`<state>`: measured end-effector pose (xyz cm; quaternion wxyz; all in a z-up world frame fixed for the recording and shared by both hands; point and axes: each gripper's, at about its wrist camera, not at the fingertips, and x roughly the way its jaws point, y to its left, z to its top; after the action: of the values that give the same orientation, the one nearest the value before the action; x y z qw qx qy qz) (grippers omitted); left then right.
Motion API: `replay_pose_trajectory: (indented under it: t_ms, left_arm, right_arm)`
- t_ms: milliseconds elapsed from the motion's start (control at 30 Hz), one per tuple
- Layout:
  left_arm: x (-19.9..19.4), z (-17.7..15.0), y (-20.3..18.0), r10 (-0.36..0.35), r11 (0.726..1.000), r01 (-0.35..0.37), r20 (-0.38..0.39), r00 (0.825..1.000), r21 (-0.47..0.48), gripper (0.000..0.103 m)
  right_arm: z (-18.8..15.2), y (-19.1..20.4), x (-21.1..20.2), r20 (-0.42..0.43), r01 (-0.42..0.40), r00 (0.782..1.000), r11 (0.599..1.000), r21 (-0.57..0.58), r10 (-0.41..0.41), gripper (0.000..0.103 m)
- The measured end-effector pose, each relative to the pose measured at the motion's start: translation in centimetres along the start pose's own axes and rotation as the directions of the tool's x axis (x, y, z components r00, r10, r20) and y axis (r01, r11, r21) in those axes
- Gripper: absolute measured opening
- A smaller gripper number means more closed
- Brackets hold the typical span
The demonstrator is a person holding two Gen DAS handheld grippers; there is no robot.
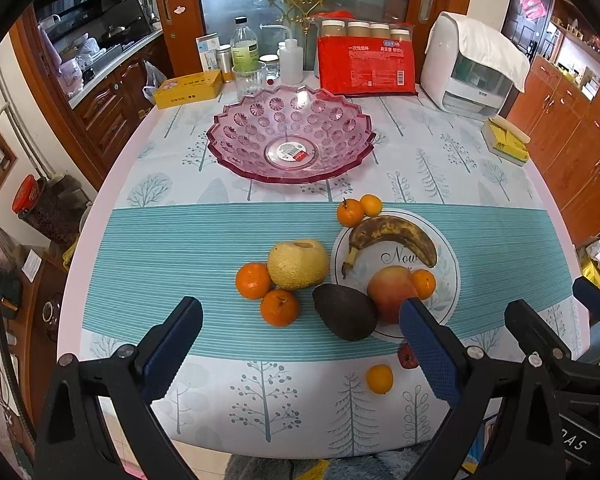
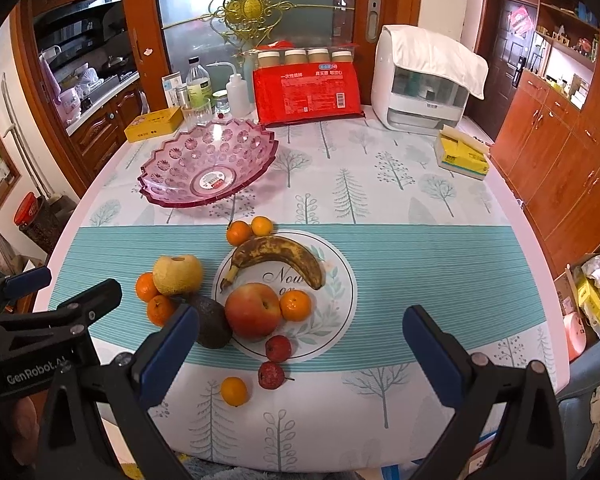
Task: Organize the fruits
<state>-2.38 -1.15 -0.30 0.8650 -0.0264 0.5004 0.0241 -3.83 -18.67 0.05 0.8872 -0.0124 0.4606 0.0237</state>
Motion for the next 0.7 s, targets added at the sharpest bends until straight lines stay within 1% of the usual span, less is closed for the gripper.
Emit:
replay_pose_trajectory:
  t_ms: [700]
  left_arm:
    - [0.21,0.06,-0.38,0.001,1.0,-0.001,0.005,1.0,0.003,0.098]
  right_arm:
    - [-0.02,-0.4,0.37,0.01,-0.012,1.0,1.0,0.0,0.012,0.102]
